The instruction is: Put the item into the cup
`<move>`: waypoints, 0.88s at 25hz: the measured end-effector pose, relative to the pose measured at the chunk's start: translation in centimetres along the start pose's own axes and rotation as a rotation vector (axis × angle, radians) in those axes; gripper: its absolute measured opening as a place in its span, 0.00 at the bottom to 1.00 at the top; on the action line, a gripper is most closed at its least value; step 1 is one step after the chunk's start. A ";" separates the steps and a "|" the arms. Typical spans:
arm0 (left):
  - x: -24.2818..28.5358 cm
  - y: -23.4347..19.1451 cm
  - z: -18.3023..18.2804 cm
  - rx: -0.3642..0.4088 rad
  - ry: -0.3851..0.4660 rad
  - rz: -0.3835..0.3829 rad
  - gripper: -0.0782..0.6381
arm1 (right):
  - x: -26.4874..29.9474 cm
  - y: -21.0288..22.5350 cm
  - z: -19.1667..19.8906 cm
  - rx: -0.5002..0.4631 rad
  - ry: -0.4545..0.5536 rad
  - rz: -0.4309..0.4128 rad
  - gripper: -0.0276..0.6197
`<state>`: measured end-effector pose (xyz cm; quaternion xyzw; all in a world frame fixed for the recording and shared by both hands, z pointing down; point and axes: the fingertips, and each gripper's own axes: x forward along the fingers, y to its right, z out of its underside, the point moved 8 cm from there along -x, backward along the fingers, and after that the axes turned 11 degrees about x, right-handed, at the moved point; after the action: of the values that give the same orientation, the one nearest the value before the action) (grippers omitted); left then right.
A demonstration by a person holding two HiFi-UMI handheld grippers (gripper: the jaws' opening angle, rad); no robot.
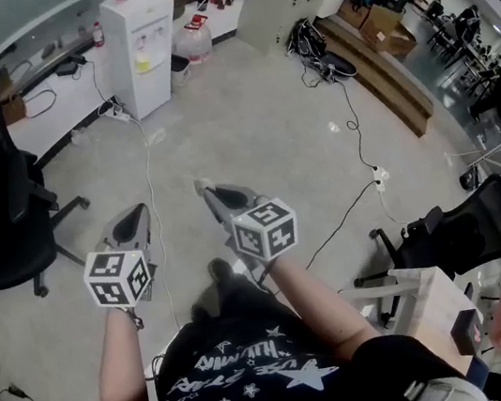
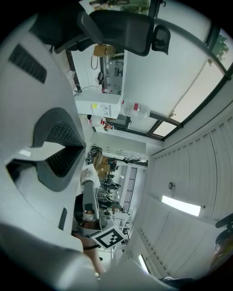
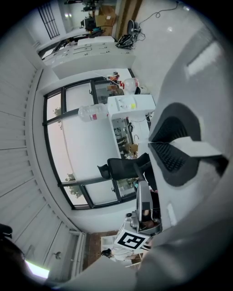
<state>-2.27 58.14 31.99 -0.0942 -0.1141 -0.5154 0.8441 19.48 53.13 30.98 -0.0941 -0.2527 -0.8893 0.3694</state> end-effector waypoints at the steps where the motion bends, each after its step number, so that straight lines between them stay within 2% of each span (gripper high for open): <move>1: 0.0 -0.1 0.1 -0.005 0.000 -0.002 0.11 | 0.0 0.1 0.0 0.005 0.000 -0.001 0.04; 13: 2.8 -1.9 0.1 -0.013 -0.018 -0.026 0.11 | 2.3 4.8 -0.4 0.075 -0.009 0.004 0.04; 22: 10.4 -5.7 -1.1 -0.005 -0.043 -0.035 0.11 | 8.5 11.0 -3.7 0.122 -0.018 -0.010 0.04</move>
<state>-2.63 46.47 34.22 -0.1055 -0.1327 -0.5283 0.8319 21.26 39.43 35.03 -0.0779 -0.3103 -0.8732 0.3677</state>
